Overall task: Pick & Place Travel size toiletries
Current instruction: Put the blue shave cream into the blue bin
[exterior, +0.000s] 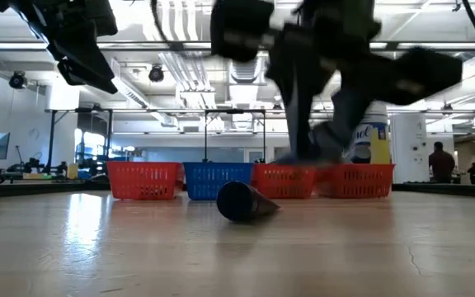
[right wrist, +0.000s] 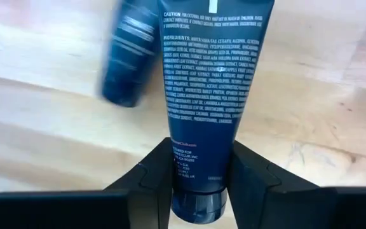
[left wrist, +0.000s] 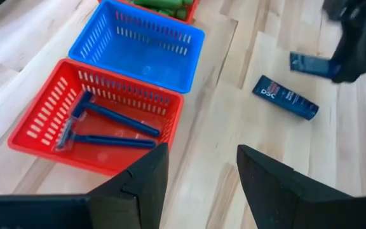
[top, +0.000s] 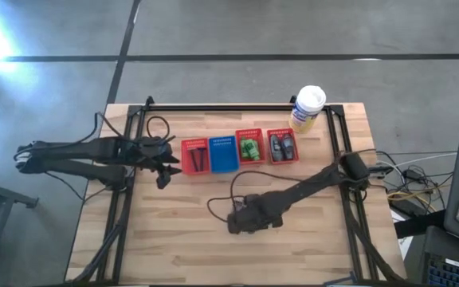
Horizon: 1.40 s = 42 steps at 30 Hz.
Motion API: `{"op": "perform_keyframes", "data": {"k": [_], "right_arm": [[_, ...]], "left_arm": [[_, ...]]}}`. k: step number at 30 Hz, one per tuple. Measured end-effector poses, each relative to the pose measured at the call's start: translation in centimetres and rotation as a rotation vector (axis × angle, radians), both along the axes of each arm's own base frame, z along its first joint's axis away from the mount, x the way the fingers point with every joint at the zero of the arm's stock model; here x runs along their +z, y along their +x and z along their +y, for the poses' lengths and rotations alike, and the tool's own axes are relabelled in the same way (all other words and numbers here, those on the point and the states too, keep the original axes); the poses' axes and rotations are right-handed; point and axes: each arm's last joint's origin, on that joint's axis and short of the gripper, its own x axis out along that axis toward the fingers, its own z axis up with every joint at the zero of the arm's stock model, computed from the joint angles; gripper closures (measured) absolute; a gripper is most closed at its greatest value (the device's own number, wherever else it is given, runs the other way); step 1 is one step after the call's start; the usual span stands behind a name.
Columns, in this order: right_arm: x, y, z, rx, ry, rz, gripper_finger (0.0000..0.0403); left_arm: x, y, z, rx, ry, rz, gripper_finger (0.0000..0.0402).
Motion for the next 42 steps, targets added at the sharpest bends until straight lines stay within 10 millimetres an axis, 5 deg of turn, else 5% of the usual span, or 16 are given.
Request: {"op": "perform_keyframes", "data": {"k": [6, 11, 19, 24, 34, 42], "right_arm": [[4.9, -0.3, -2.6, -0.097, -0.087, -0.19, 0.0283], [6.8, 1.3, -7.2, -0.119, -0.168, -0.339, 0.0287], [5.5, 4.9, -17.3, -0.073, -0.232, -0.401, 0.0282], [3.8, 6.2, -21.1, -0.047, -0.218, -0.345, 0.0276], [1.8, 7.0, -22.4, -0.023, -0.257, -0.209, 0.021], [4.2, 6.4, -21.2, 0.012, -0.279, -0.192, 0.0132]], "left_arm": [[-0.1, -1.2, 0.0, 0.008, -0.005, -0.027, 0.0211], [-0.9, -1.9, 0.0, 0.034, -0.026, -0.04, 0.0211], [-1.3, -2.2, 0.0, 0.071, -0.066, -0.065, 0.0211], [-0.9, -2.3, 0.0, 0.076, -0.065, -0.09, 0.0211], [-0.8, -2.4, 0.0, 0.079, -0.063, -0.102, 0.0211], [-0.8, -2.4, 0.0, 0.073, -0.059, -0.1, 0.0211]]}}
